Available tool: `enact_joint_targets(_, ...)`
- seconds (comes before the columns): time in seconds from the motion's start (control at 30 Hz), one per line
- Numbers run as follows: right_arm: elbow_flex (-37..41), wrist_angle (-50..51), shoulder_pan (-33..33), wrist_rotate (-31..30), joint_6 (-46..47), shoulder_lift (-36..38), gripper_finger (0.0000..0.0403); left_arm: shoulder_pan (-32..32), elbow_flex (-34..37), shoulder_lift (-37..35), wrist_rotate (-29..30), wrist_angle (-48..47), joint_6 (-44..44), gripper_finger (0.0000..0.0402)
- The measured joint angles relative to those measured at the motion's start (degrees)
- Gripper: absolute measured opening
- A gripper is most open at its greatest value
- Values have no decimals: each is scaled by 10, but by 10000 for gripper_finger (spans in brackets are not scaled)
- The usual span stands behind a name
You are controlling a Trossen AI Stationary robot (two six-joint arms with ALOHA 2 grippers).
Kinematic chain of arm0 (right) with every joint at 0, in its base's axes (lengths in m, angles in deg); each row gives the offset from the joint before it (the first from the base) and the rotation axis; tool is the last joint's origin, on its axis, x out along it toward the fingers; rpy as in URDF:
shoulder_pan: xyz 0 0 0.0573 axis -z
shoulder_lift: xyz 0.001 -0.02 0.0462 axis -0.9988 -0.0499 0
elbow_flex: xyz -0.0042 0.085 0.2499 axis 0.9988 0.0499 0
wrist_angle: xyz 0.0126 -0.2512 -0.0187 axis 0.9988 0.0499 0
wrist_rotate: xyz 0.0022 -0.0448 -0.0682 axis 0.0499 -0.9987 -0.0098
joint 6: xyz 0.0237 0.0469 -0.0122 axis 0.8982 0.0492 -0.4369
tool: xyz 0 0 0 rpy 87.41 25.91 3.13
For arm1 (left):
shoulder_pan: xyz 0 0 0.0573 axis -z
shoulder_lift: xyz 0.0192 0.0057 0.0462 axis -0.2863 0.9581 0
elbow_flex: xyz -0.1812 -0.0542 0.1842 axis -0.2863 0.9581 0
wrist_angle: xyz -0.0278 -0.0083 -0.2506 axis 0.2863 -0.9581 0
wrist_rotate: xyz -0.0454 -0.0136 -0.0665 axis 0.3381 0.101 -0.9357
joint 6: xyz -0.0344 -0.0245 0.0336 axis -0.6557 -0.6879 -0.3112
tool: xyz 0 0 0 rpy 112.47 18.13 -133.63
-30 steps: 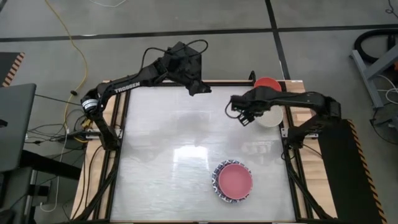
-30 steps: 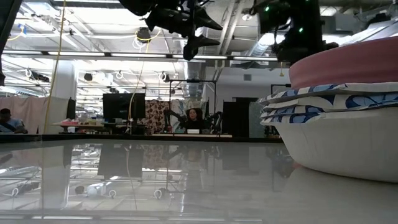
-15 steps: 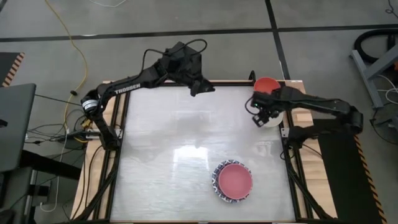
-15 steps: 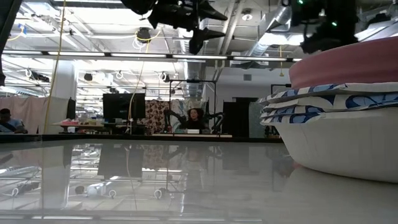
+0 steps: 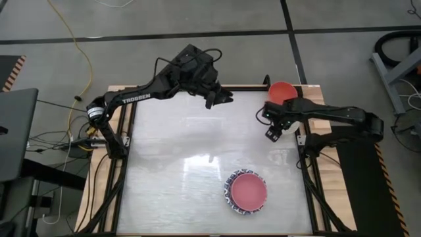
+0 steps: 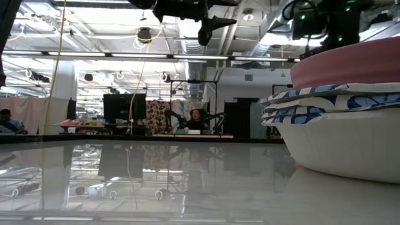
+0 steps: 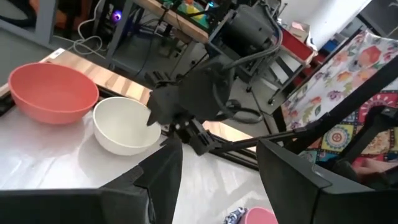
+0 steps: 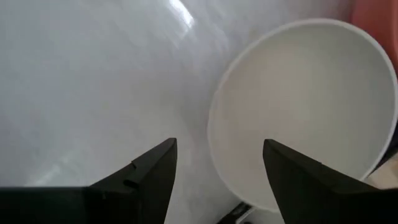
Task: Nest bowls inside each other
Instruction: Stack the white bowl on top of the pink bowl
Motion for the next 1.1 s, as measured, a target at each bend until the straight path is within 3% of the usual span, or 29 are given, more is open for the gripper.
enact_joint_targets(0.23,0,-17,22,0,-63,-66,260,6,0,0,11,0,1,195)
enact_joint_targets(0.5,0,-28,41,0,-69,-114,260,6,0,0,11,-11,13,195)
enact_joint_targets(1.1,68,-136,78,15,-65,-133,260,-24,0,0,3,-31,13,195)
